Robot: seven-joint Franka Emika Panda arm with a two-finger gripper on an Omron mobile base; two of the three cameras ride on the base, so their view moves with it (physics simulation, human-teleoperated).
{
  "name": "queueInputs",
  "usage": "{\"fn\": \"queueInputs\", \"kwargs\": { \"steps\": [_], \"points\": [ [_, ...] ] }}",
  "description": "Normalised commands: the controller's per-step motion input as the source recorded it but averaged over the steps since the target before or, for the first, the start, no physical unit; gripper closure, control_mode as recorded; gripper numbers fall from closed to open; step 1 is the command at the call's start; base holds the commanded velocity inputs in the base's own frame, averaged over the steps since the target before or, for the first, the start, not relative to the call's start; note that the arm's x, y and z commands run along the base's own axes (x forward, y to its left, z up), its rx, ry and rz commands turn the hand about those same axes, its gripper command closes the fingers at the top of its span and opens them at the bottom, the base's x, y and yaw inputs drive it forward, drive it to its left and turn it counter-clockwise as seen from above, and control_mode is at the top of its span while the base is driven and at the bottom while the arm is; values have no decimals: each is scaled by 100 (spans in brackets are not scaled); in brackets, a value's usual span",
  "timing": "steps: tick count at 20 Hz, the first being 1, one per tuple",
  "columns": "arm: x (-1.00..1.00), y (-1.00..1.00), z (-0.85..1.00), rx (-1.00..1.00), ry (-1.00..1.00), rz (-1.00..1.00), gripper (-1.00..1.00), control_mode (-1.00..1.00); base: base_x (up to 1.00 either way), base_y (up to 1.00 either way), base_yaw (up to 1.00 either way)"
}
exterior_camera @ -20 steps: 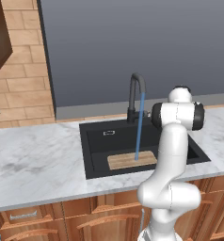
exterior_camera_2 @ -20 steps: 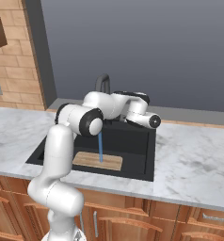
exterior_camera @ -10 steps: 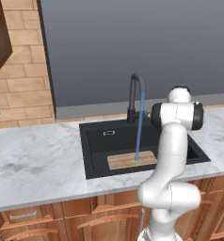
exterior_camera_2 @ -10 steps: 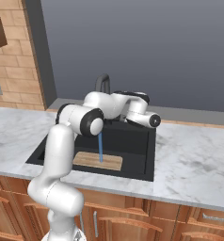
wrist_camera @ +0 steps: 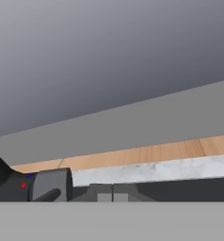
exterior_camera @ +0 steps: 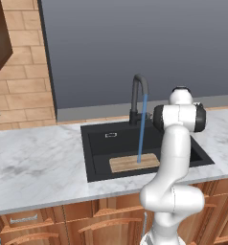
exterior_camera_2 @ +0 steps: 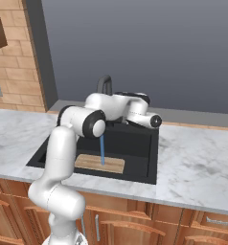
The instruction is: Turn on the sink faucet with hot water and rinse the cutting board for ten seconds, then turn off the faucet. Push the cutting board to reach the water if necessary.
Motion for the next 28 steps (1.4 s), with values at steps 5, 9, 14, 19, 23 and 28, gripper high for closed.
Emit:
{"fn": "queueInputs", "kwargs": {
  "steps": [5, 9, 14, 19, 23, 28],
  "points": [
    [1, 16, 0, 0, 5, 1, 100, -100, 0, 0, 0],
    [0, 16, 0, 0, 9, 1, 100, -100, 0, 0, 0],
    [0, 14, 0, 0, 7, 1, 100, -100, 0, 0, 0],
    [0, 14, 0, 0, 1, 1, 100, -100, 0, 0, 0],
    [0, 14, 0, 0, 1, 1, 100, -100, 0, 0, 0],
    [0, 6, 0, 0, 1, 2, 100, -100, 0, 0, 0]
  ]
}}
